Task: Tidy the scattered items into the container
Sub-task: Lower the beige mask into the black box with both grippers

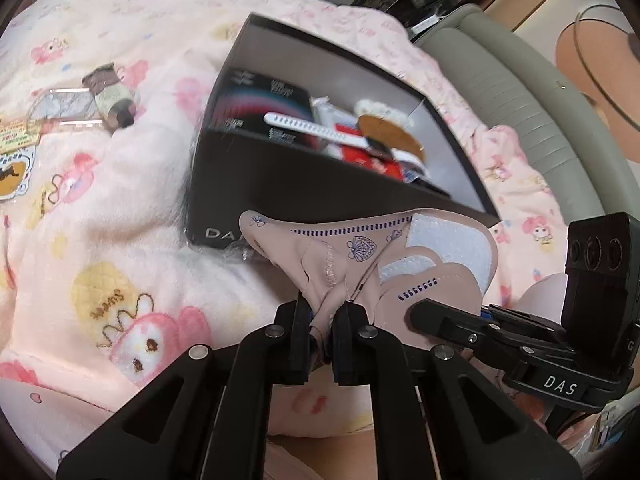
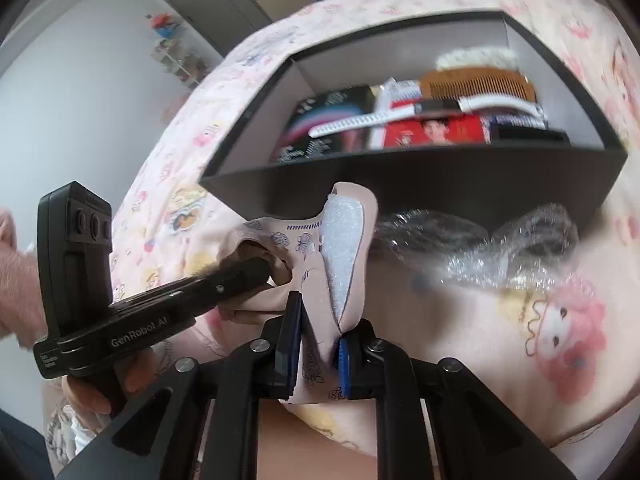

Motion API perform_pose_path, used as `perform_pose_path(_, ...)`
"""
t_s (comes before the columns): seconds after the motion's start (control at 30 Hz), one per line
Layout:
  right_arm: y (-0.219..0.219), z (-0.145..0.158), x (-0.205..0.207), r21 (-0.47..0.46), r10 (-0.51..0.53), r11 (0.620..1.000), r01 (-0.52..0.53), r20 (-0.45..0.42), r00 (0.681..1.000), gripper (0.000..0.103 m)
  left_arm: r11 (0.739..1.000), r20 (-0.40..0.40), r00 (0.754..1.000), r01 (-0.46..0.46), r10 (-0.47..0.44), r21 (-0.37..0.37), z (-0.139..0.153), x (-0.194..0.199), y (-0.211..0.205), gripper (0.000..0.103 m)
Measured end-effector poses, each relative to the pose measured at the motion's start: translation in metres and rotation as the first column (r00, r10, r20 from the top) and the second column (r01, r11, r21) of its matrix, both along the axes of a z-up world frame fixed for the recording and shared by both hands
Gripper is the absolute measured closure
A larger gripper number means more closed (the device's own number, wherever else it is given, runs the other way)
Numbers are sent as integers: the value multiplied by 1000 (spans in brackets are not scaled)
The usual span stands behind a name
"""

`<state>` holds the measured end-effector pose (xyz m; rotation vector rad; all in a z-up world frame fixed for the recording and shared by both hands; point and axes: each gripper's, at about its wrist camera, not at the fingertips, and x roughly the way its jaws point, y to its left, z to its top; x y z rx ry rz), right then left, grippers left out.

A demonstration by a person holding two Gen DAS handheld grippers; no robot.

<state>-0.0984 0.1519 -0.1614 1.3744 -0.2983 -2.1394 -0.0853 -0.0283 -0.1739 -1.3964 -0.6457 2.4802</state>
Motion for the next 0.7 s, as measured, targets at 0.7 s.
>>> perform_pose_path(0.7,-16,132,-62,-30,166,984,-178,-233,958,91,994,-158,987,-57,42,-92,112,-61,7,98)
